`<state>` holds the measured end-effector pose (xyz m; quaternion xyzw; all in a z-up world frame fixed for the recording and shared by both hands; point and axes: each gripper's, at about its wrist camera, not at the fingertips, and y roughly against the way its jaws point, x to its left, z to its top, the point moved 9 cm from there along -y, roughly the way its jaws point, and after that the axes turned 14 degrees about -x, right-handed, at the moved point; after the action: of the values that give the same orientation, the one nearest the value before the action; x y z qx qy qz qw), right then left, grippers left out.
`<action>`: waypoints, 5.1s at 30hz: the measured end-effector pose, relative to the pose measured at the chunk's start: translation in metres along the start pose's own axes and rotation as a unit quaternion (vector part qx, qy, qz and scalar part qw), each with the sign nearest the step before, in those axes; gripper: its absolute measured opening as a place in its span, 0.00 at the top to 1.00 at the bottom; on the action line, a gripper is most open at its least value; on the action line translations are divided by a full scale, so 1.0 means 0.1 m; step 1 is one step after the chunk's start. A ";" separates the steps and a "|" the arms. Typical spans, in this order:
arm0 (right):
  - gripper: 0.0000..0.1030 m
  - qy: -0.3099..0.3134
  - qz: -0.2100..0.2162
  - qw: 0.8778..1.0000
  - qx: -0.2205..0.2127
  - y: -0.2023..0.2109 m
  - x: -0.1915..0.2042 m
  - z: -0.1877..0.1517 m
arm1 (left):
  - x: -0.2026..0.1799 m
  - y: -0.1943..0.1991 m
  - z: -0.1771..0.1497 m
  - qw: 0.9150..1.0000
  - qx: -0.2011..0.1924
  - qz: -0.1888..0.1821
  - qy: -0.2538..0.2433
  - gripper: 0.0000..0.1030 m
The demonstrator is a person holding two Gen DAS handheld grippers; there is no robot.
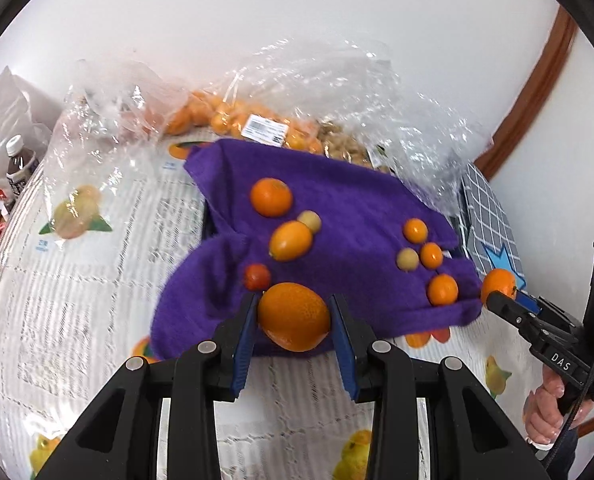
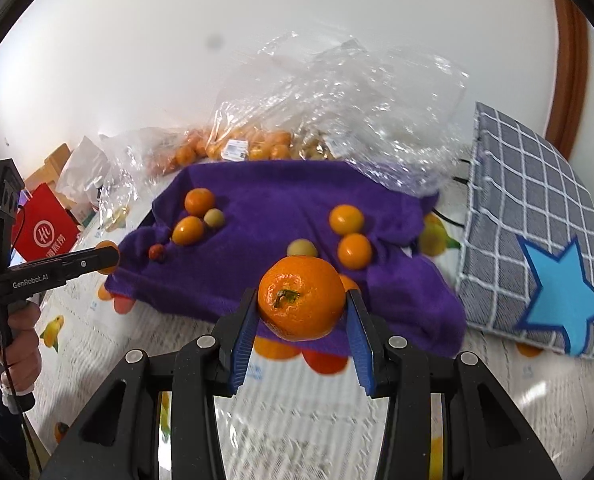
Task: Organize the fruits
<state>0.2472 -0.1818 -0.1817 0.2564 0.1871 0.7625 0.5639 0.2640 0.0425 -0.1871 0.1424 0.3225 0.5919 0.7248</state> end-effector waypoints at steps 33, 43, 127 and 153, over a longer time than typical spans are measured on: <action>0.58 0.015 0.026 0.996 0.084 -0.97 0.29 -0.27 | 0.02 -0.54 0.10 0.998 0.044 -0.037 0.009 0.67; 0.52 0.022 0.015 0.999 0.043 -0.63 0.21 -0.08 | -0.17 -0.72 -0.02 0.997 0.068 -0.043 -0.001 0.67; 0.07 -0.018 -0.116 0.988 -0.099 2.01 -0.07 -0.09 | -1.08 1.65 -0.21 0.983 -0.132 0.080 -0.095 0.15; 0.06 -0.011 -0.131 0.986 -0.100 2.21 -0.10 -0.22 | -1.01 1.85 -0.30 0.980 -0.144 0.099 -0.098 0.14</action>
<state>0.0678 -0.2562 -0.0742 0.1801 0.1359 0.6941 0.6836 0.0936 -0.0105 -0.0707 0.1251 0.1457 0.6841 0.7037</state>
